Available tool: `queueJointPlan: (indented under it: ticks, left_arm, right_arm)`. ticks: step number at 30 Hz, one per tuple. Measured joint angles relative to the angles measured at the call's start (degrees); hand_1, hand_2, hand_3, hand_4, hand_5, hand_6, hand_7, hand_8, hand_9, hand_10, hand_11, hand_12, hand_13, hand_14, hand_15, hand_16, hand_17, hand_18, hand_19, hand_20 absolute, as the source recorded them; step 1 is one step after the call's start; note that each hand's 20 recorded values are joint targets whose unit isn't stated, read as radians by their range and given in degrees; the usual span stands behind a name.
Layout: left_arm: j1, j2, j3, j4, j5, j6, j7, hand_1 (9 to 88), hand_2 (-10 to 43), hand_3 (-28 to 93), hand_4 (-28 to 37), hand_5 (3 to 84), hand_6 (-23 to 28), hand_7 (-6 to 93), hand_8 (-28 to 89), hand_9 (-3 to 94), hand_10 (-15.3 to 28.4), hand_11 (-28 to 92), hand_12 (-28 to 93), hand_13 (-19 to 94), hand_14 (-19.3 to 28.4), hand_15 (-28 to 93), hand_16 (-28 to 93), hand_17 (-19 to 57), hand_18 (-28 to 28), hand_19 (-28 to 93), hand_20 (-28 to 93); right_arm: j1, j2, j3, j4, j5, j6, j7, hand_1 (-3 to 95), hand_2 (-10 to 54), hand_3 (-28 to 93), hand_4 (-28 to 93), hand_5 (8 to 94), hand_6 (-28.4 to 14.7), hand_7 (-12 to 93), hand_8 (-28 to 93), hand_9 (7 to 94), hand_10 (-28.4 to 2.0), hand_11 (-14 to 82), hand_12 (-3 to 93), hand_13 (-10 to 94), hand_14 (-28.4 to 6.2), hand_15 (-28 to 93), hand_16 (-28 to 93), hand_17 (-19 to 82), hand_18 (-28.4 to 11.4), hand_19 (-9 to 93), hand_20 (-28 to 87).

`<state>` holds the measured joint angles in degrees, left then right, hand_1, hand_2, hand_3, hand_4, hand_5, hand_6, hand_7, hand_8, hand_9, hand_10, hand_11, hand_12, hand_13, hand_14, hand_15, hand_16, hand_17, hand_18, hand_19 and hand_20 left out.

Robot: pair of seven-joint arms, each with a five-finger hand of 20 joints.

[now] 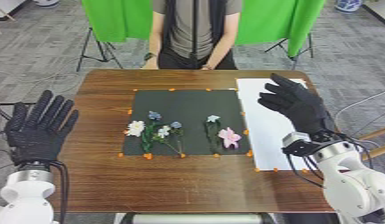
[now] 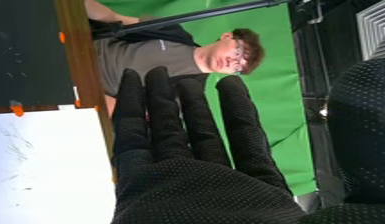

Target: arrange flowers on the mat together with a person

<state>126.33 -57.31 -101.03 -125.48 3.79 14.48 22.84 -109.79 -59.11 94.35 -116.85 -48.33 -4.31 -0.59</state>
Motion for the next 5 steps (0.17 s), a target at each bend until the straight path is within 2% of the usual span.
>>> queueJointPlan:
  ticks: [5]
  left_arm:
    - [0.29, 0.73, -0.01, -0.6, 0.02, 0.48, 0.07, 25.3, 14.3, 69, -28.3, 41.2, 7.3, 14.4, -11, 36.7, 15.1, 19, 9, 26, 13.8, 29, -7, -5.3, 13.5, 32, 12]
  right_arm:
    - [-0.16, 0.01, 0.5, -0.03, 0.0, 0.0, -0.01, 22.3, 0.9, 69, -23, 39.1, -3.9, 9, -8, 38.5, -16.1, 3.8, 15.7, 34, -14.6, 14, 25, 16, -16.1, 34, 17]
